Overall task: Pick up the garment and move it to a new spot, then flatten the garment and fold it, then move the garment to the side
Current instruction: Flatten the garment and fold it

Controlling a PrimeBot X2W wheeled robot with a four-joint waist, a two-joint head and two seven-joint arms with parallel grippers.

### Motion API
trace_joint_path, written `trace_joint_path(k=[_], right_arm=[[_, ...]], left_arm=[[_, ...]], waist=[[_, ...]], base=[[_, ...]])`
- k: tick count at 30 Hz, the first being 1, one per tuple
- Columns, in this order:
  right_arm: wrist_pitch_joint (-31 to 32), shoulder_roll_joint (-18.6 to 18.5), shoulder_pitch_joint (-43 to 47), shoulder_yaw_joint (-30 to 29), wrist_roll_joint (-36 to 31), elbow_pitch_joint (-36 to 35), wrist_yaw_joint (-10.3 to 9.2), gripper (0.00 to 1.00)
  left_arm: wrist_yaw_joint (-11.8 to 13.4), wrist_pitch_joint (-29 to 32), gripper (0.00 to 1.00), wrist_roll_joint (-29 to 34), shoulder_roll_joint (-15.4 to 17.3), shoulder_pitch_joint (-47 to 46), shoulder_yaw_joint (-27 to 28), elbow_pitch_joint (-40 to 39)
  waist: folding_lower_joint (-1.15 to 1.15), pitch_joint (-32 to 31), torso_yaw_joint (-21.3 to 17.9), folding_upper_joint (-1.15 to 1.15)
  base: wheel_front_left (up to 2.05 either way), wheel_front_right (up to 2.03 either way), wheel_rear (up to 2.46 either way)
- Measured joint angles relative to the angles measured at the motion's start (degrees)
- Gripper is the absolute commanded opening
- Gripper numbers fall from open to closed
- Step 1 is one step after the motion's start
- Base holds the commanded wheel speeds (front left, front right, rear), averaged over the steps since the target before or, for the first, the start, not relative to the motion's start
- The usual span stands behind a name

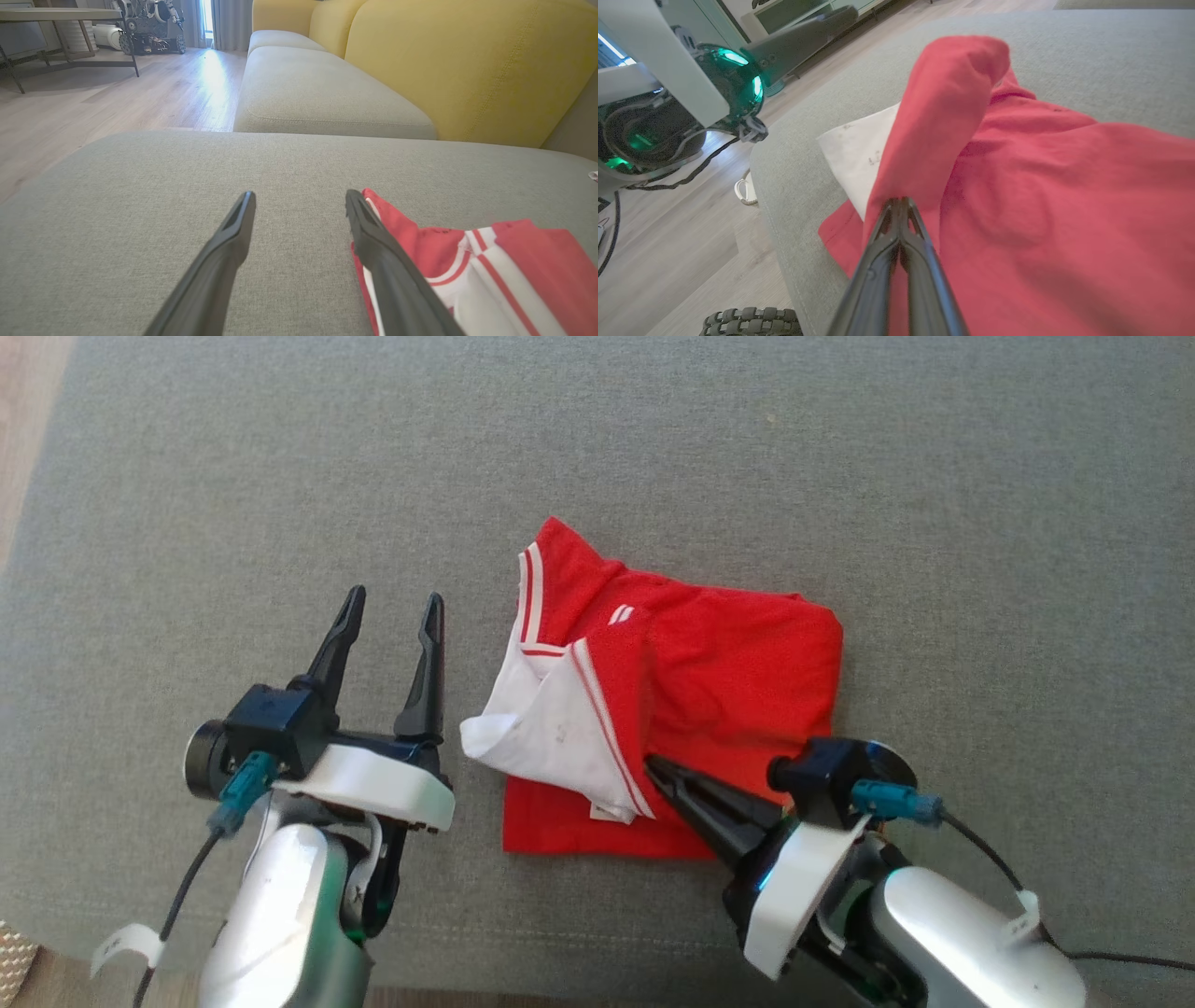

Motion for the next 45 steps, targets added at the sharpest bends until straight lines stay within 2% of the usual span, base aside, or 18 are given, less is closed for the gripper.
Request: trace_joint_path(k=[5,14,16,20,21,22,23,31,34,37,41,45], right_arm=[[0.8,-1.0,0.0,3.3,2.7,-1.2,0.0,0.0],[0.3,-1.5,0.8,5.8,8.2,0.1,0.0,0.0],[-1.6,-1.4,0.8,5.1,8.2,0.4,0.0,0.0],[-6.2,-0.9,0.9,-0.1,9.1,0.4,0.0,0.0],[-8.3,-0.4,1.0,-3.5,9.5,0.4,0.0,0.16],[-9.1,-0.2,1.1,-5.4,9.5,0.5,0.0,0.47],[-10.1,0.0,1.3,-7.4,9.0,0.6,0.0,1.0],[-15.1,4.0,5.7,-24.6,3.9,0.0,0.0,1.0],[-15.8,5.4,7.3,-33.9,-3.7,-1.1,0.0,1.0],[-15.7,7.2,9.0,-40.6,-7.6,-2.6,0.0,1.0],[-13.8,8.8,12.3,-46.4,-12.5,-4.6,0.0,1.0],[-11.0,9.7,15.5,-49.3,-15.9,-6.1,0.0,1.0]], left_arm=[[-0.3,0.0,1.0,0.4,0.0,0.0,0.6,0.0],[-0.8,0.0,1.0,0.9,0.0,0.0,0.7,0.1],[-0.8,0.0,1.0,0.9,0.0,0.0,0.7,0.1],[-0.8,0.0,1.0,0.9,0.0,0.2,0.8,0.2],[-0.8,0.0,1.0,0.9,0.0,0.3,0.9,0.2],[-0.8,0.0,1.0,0.9,0.0,0.4,1.0,0.3],[-0.8,0.0,1.0,0.9,0.0,0.5,1.1,0.3],[-0.7,0.0,1.0,0.9,0.4,2.5,1.6,0.3],[-0.4,0.0,1.0,0.9,0.9,2.5,2.3,0.3],[-0.3,0.0,1.0,0.9,1.3,2.5,2.7,0.3],[-0.2,0.0,1.0,0.9,1.9,3.1,2.8,0.3],[-0.2,0.0,1.0,0.9,2.5,5.7,2.9,0.3]], waist=[[0.0,-0.2,-0.6,0.0],[0.0,-0.7,-0.4,0.0],[0.0,-0.8,-0.3,0.0],[0.0,-1.3,-0.4,0.0],[0.0,-1.7,-0.5,0.0],[0.0,-1.9,-0.7,0.0],[0.0,-2.2,-0.8,0.0],[0.0,-3.9,-2.5,0.0],[0.0,-5.0,-3.4,0.0],[0.0,-5.9,-4.0,0.0],[0.0,-7.4,-4.5,0.0],[0.0,-9.2,-5.0,0.0]], base=[[0.0,0.0,0.0],[0.0,0.0,0.0],[0.0,0.0,0.0],[0.0,0.0,0.0],[0.0,0.0,0.0],[0.0,0.0,0.0],[0.0,0.0,0.0],[0.0,0.0,0.0],[0.0,0.0,0.0],[0.0,0.0,0.0],[0.0,0.0,0.0],[0.0,0.0,0.0]])
